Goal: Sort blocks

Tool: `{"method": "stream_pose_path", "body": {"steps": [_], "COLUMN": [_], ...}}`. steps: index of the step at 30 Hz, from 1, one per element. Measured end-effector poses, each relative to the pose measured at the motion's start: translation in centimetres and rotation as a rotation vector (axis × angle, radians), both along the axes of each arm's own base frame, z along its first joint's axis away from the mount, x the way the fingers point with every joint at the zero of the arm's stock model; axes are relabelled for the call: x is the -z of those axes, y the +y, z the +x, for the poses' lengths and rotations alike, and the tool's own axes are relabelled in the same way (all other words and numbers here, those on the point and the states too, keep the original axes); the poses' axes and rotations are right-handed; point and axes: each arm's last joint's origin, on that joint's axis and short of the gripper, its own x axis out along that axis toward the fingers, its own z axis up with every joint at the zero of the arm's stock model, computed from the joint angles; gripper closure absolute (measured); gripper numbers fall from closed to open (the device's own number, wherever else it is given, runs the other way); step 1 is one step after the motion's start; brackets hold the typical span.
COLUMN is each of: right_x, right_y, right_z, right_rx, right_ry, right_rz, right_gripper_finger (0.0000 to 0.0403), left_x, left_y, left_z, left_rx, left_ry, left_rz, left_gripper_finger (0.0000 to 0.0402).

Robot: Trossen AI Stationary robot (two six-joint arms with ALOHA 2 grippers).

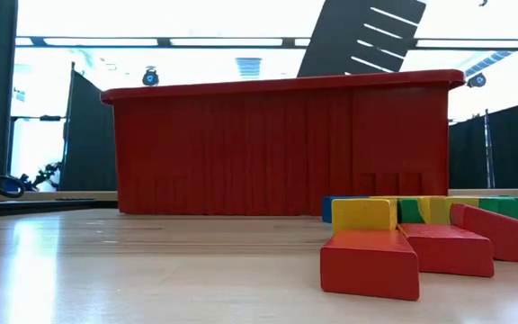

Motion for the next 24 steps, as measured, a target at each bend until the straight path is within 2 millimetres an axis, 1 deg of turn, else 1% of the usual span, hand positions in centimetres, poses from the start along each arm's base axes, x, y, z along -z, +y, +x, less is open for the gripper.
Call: {"method": "stream_pose_path", "body": {"steps": [7, 16, 24], "right_x": [0.0, -0.2, -2.1], "right_y": [0.0, 0.1, 0.4], "right_z": [0.0, -0.2, -1.2], "right_rx": [0.003, -0.003, 0.001], "right_ry": [-0.001, -0.011, -0.170], "right_rz": [0.004, -0.011, -0.074], "right_gripper_finger": [0.0278, 0.0243, 0.0222], "left_x": [0.0, 0.1, 0.1], "left_y": [0.0, 0.0, 0.0], "left_z": [0.0, 0.0, -0.1], "left_rx": [0.000, 0.000, 0.000], "left_ry": [0.000, 0.004, 0.013], "left_rz": [0.000, 0.004, 0.011], "left_gripper_finger": [0.0125, 0.0125, 0.0125]}}
